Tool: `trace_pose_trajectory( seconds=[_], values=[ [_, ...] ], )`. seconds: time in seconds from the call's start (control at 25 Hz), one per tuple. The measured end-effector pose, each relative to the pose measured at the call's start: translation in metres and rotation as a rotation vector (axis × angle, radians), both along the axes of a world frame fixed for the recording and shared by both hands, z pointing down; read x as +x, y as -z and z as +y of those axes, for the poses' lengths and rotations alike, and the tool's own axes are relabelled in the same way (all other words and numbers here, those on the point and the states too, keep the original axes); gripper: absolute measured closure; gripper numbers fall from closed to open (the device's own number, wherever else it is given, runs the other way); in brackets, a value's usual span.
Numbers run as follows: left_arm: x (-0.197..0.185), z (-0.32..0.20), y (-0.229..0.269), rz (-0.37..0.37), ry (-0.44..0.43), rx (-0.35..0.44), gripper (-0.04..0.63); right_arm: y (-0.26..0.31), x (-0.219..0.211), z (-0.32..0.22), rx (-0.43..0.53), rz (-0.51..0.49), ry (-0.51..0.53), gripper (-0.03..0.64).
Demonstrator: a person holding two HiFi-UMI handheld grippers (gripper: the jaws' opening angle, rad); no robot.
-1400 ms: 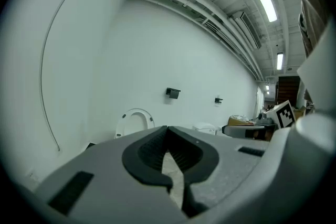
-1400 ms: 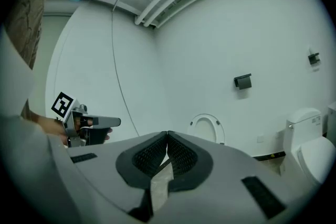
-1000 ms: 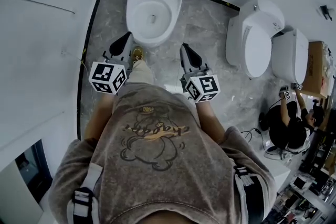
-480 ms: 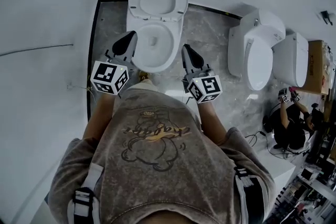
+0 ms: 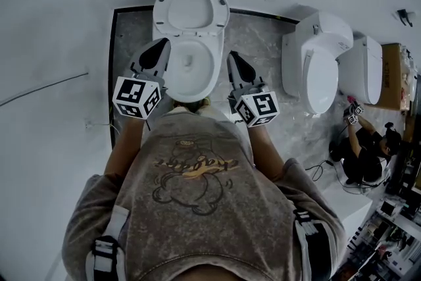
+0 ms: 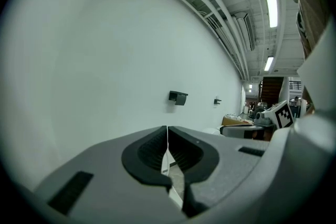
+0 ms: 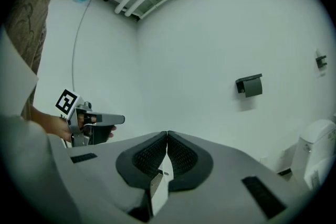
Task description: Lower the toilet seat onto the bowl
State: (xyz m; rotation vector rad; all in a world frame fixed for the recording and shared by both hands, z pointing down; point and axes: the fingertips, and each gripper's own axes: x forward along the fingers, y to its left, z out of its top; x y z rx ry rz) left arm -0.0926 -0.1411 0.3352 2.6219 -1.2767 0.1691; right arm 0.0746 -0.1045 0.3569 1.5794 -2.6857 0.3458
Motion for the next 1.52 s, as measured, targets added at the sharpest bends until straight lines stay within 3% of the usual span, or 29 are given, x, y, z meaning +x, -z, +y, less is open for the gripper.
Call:
trace_pose_trajectory(
  seconds=[0.2, 0.4, 0.44, 0.56, 0.64, 0.76, 1.0, 1.2, 1.52],
  values=[
    [0.006, -0.010, -0.005, -0.015, 0.011, -0.012, 0.578, -0.004, 0.004, -0.020, -0.006, 0.005, 0.025, 0.588],
    [0.010, -0.022, -0.011, -0.033, 0.008, -0.012, 0.476, 0.002, 0.003, -0.037, 0.045, -0.027, 0.073, 0.584],
    [0.010, -0.024, -0.012, -0.034, 0.007, -0.014, 0.460, 0.002, 0.001, -0.041, 0.045, -0.032, 0.083, 0.557],
    [0.011, -0.031, -0.013, -0.028, -0.015, -0.023, 0.404, 0.003, -0.009, -0.050, 0.038, -0.047, 0.153, 0.356],
    [0.013, -0.037, -0.015, -0.037, -0.039, -0.026, 0.360, 0.000, -0.014, -0.055, 0.033, -0.041, 0.198, 0.334],
    [0.017, -0.050, -0.021, -0.065, -0.066, -0.019, 0.314, -0.009, -0.014, -0.069, 0.007, -0.025, 0.220, 0.333],
    [0.023, -0.100, -0.041, -0.125, -0.104, -0.007, 0.311, -0.031, -0.021, -0.114, -0.019, 0.032, 0.264, 0.334],
    [0.034, -0.154, -0.073, -0.219, -0.145, -0.010, 0.311, -0.060, -0.027, -0.168, -0.037, 0.096, 0.294, 0.334],
    [0.051, -0.231, -0.144, -0.306, -0.196, -0.089, 0.311, -0.113, -0.032, -0.252, -0.106, 0.200, 0.330, 0.334]
  ],
)
